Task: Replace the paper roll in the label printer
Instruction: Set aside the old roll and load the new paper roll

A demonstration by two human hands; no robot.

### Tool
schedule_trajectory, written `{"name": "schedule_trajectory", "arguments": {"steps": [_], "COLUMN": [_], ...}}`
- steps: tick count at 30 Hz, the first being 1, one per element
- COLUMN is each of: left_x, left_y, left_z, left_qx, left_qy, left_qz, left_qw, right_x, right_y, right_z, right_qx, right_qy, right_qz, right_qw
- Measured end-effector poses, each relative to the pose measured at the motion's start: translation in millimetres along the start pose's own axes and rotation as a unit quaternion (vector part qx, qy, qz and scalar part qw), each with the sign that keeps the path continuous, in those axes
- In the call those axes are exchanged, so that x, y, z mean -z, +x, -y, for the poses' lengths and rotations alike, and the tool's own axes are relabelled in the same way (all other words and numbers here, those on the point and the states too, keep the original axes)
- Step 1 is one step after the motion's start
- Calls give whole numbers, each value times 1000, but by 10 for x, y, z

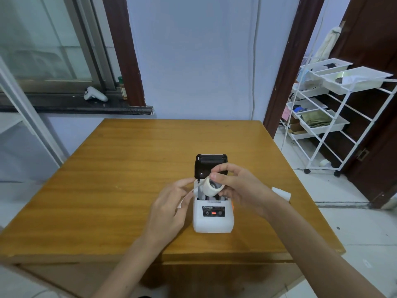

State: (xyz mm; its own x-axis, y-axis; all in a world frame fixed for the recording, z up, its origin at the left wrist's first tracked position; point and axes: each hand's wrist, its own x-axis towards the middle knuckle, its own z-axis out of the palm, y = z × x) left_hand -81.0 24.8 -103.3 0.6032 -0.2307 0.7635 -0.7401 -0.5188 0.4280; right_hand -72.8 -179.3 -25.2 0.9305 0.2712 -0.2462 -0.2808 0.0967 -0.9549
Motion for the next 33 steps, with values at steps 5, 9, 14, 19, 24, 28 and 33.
{"name": "schedule_trajectory", "arguments": {"steps": [5, 9, 14, 19, 24, 28, 33], "left_x": [-30, -33, -49, -80, -74, -81, -102], "left_y": [-9, -8, 18, 52, 59, 59, 54], "left_z": [-6, -6, 14, 8, -22, -18, -18], "left_qx": [-66, -53, 1, -15, -16, -29, -31], "left_qy": [13, 5, -16, 9, 20, 26, 29], "left_qz": [35, 30, 67, 108, 102, 96, 52], "left_qw": [997, 998, 998, 994, 994, 995, 998], "right_x": [-7, -22, -34, -57, -16, -7, -10], "right_y": [48, 80, 107, 103, 77, 61, 21], "right_z": [-55, -81, -69, -18, 22, 59, 101], "right_qx": [13, 22, 21, -21, -27, -28, -34], "right_qy": [16, 15, 41, 22, -46, -79, -31], "right_qz": [-8, -21, -25, -19, 20, -5, 9], "right_qw": [1000, 999, 999, 999, 998, 996, 999]}}
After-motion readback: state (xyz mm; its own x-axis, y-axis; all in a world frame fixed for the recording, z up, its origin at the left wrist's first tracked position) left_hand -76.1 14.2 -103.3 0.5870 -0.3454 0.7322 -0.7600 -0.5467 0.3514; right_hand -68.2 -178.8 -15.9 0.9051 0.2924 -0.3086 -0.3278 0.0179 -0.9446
